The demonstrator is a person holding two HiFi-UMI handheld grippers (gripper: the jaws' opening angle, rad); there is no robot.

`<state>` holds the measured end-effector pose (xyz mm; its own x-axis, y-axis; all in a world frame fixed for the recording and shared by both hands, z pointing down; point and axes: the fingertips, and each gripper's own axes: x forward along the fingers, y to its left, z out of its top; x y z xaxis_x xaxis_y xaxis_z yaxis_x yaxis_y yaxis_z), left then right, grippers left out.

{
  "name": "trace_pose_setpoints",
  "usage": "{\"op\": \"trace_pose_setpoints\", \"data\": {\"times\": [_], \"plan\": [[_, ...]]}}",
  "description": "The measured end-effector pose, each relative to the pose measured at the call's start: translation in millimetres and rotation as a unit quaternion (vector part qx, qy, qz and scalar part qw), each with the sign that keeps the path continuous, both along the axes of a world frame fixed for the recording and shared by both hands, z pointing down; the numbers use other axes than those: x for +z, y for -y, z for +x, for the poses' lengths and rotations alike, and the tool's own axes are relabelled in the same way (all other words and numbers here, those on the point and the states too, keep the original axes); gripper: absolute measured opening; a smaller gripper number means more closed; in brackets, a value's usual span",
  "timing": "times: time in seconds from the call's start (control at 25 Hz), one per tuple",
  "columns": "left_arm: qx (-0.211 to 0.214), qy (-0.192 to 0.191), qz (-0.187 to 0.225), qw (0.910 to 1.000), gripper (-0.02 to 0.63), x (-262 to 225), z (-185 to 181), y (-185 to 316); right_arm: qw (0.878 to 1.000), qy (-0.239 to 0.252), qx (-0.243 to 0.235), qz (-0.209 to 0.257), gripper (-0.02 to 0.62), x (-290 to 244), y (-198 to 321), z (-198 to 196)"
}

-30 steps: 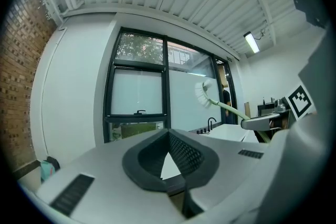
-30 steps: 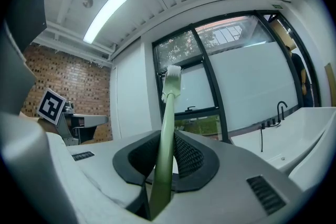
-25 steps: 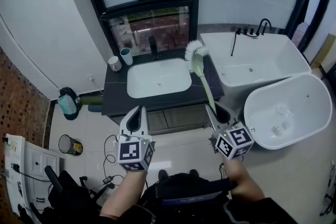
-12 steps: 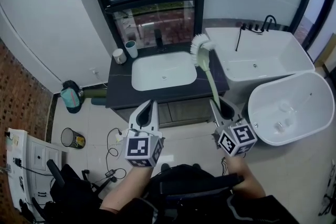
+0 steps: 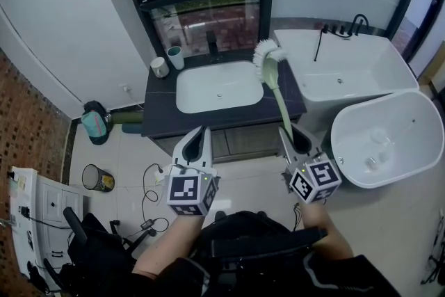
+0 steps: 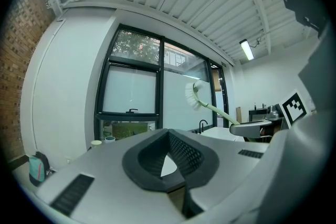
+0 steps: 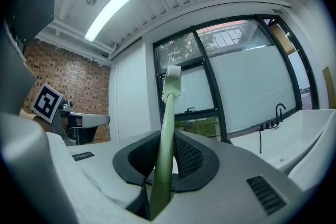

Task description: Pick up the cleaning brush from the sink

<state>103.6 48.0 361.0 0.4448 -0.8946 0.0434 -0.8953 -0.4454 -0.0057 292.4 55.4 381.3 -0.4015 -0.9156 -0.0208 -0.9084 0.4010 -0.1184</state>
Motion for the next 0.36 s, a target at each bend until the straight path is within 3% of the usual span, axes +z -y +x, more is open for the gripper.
{"op": "trace_pose_setpoints", "data": {"times": [0.36], "plan": [[-0.006, 0.008, 0.005, 0.9999, 0.008, -0.6, -8.1, -0.9, 1.000, 0.000, 0.006, -0.002, 0.041, 1.7, -0.4, -2.7]]}}
